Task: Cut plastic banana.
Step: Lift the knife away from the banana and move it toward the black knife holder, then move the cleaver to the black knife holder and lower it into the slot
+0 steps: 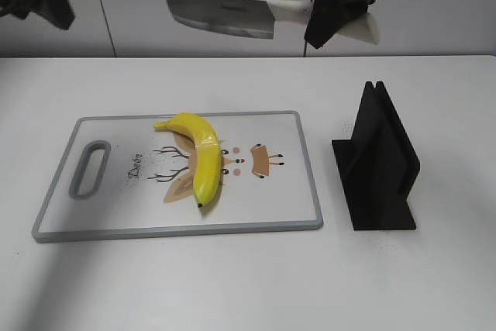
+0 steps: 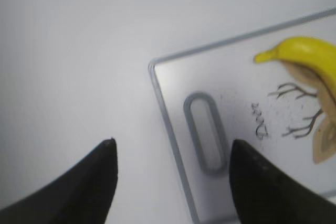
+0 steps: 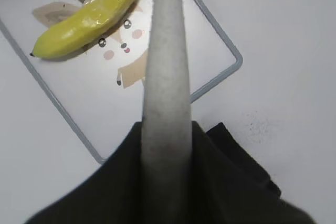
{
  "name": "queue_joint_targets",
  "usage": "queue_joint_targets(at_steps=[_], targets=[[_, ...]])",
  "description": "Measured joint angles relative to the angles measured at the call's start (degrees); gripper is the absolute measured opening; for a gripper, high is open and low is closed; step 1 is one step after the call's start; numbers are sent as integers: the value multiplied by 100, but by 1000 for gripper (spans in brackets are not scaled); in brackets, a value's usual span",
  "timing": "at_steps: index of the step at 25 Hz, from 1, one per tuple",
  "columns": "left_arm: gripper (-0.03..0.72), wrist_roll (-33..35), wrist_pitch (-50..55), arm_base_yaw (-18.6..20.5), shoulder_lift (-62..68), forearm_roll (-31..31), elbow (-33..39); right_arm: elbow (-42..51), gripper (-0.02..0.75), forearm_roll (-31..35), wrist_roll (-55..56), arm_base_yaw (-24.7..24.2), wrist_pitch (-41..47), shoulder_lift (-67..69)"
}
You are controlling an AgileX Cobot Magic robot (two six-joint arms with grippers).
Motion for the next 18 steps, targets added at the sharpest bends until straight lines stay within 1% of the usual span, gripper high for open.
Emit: queue_joint_targets(at_steps=[2, 4, 7, 10, 13, 18], targets=[[628, -438, 639, 170, 0, 110, 0, 0, 169, -72, 544, 0, 11, -56], [619, -613, 1016, 274, 0, 133, 0, 0, 169, -104, 902, 0, 32, -122], [592, -853, 1130, 323, -26, 231, 42, 0, 169, -97, 1526, 0, 43, -232], [572, -1115, 1142, 323, -215, 235, 271, 46, 169, -79, 2334, 13, 44, -375], [568, -1189, 1142, 318, -582, 157, 748, 377, 167, -85, 2784, 106, -43, -679], [559, -1190, 1149, 318, -1266, 464, 2029, 1492, 167, -71, 3189, 252, -910, -1577]])
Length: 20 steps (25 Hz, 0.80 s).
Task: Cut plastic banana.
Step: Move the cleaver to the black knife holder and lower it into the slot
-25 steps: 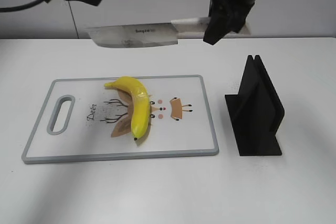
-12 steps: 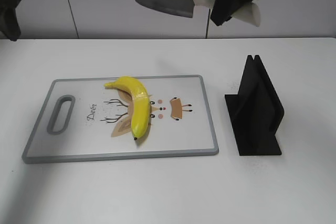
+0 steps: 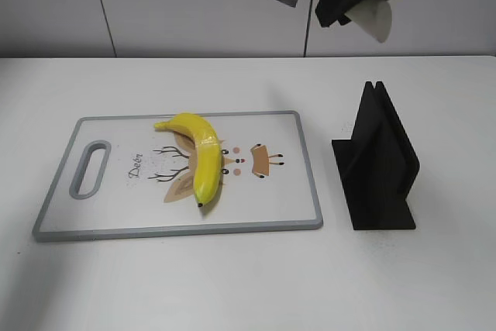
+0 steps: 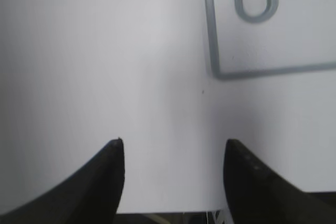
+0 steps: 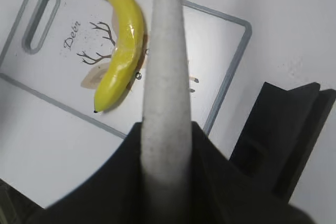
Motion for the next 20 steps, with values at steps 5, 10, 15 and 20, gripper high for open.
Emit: queue_joint_targets(at_steps=[5, 10, 15, 20], targets=[[556, -8, -143, 0, -769, 140, 1357, 1215, 167, -39, 424, 6, -938, -819], [554, -13, -435, 0, -1689, 157, 2604, 2076, 167, -689, 1224, 6, -1198, -1463], [554, -13, -516, 0, -2891, 181, 3414, 2659, 167, -1609, 2150, 6, -1233, -2008], [554, -13, -497, 0, -4355, 181, 3606, 2921, 167, -1694, 2314, 6, -1233, -2154]])
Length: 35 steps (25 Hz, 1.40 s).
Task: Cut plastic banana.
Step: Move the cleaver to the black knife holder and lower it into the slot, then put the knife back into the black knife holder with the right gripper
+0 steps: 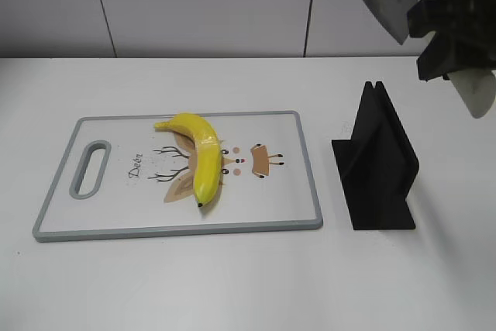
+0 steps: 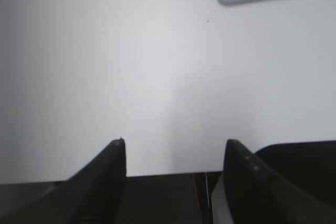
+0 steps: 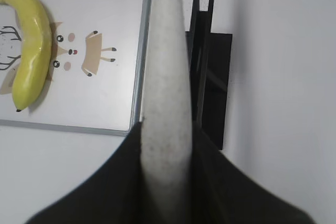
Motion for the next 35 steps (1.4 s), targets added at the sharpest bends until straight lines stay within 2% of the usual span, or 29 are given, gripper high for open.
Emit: queue_joint_targets(at_steps=[9, 18, 28, 35], targets=[[554, 0, -154, 0, -2454, 23, 451, 631, 167, -295, 377, 0, -308, -6], [554, 0, -231, 0, -4146, 45, 458, 1165, 167, -314, 484, 0, -745, -10], [554, 0, -216, 0, -4225, 68, 458, 1985, 167, -351, 667, 0, -1429, -17], [554, 0, -216, 0, -4225, 68, 458, 2027, 167, -146, 715, 0, -1461, -17]])
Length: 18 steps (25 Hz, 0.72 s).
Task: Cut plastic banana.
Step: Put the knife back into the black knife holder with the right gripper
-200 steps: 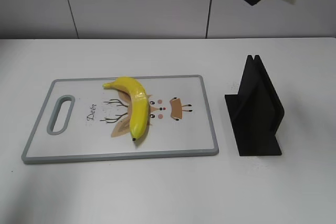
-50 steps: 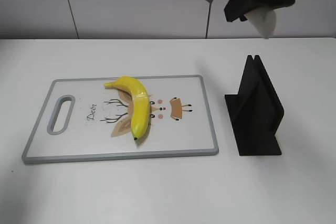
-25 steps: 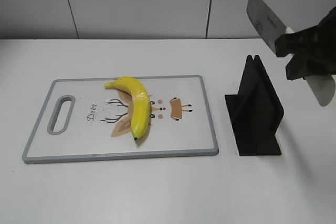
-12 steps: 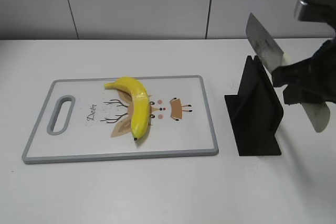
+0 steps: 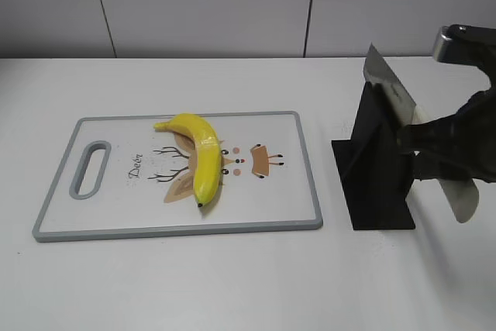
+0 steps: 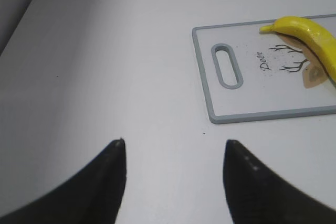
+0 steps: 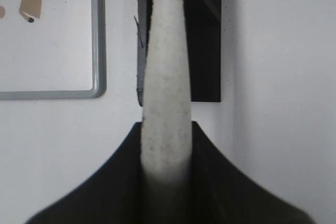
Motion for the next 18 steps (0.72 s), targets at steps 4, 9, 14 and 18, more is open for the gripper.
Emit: queue_joint_targets(at_steps=[4, 9, 14, 18], targets=[[554, 0, 0, 0, 0, 0, 0, 11, 167, 371, -110, 0, 10, 0], [554, 0, 0, 0, 0, 0, 0, 17, 167, 461, -234, 0, 10, 0], [552, 0, 0, 0, 0, 5, 0, 17, 393, 516, -314, 0, -85, 0], [552, 0, 0, 0, 0, 5, 0, 11, 582, 527, -318, 0, -151, 0]])
